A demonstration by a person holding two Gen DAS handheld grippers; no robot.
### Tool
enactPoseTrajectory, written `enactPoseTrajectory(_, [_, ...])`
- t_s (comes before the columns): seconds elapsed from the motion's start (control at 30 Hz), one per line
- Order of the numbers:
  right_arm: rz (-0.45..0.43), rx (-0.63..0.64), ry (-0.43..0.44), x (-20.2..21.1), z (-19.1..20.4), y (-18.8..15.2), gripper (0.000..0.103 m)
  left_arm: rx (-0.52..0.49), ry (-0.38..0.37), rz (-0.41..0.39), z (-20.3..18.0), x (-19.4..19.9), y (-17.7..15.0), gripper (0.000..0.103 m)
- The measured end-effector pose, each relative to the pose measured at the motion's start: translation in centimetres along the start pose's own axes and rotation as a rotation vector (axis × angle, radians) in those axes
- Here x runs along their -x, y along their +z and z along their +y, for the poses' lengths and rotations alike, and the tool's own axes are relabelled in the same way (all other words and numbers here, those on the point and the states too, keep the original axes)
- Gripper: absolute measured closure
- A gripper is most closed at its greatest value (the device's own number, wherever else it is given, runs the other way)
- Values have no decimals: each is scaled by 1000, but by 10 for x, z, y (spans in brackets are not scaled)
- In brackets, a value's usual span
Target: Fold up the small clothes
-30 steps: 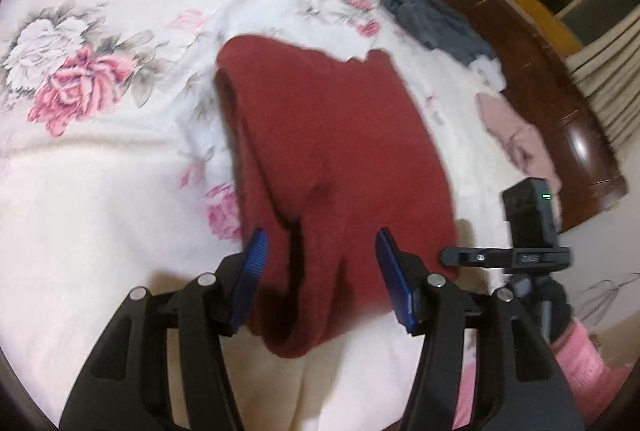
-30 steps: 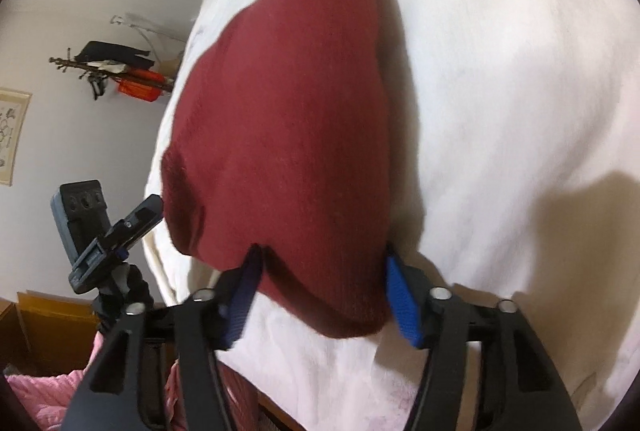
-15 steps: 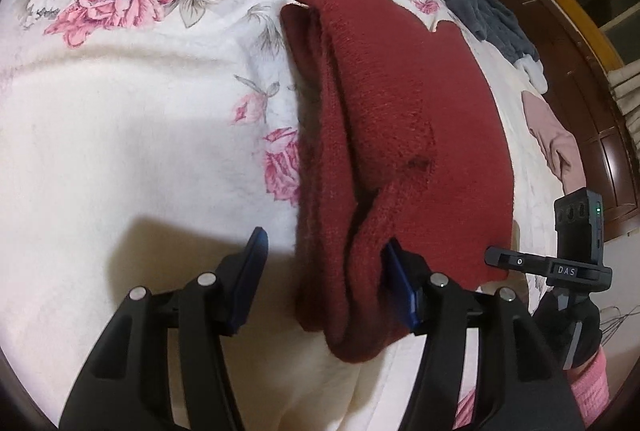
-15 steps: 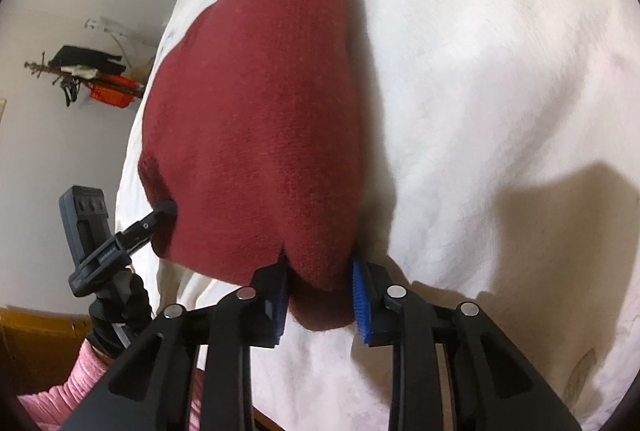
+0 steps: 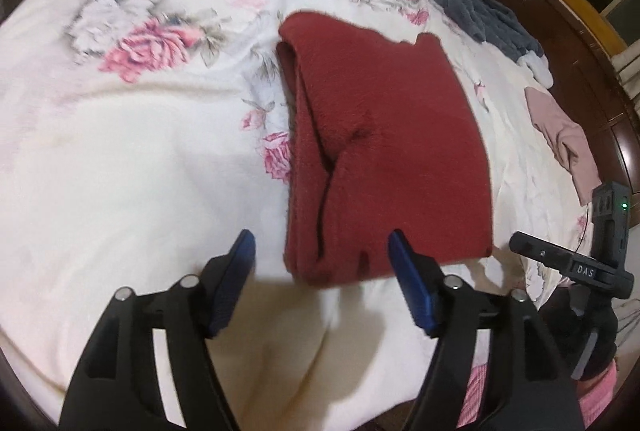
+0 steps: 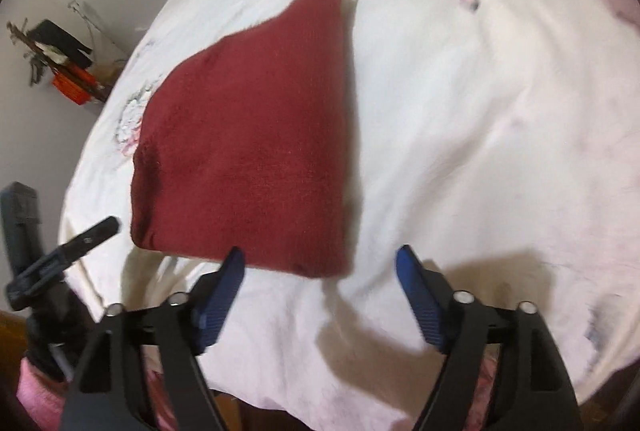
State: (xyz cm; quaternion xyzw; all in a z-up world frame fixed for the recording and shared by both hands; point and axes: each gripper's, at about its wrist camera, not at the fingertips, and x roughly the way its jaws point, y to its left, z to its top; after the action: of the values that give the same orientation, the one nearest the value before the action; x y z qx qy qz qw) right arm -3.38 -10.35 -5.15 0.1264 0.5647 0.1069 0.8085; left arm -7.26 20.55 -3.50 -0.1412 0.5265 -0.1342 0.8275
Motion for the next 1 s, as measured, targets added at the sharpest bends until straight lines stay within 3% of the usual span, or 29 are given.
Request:
enactPoseTrajectory(0.23, [-95, 56, -85, 38, 24, -21, 14, -15, 77, -32, -23, 36, -20, 22])
enactPoseTrajectory(0.5, [-117, 53, -144, 62, 51, -30, 4, -59, 166, -66, -48, 65, -39, 17])
enactPoseTrajectory(0.73, [-154, 123, -232, 80, 81, -37, 4, -72, 207, -83, -59, 85, -48, 17])
enactPoseTrajectory(1.0, [-177, 139, -224, 90, 92, -44, 4, -105, 264, -122, -72, 100, -59, 13])
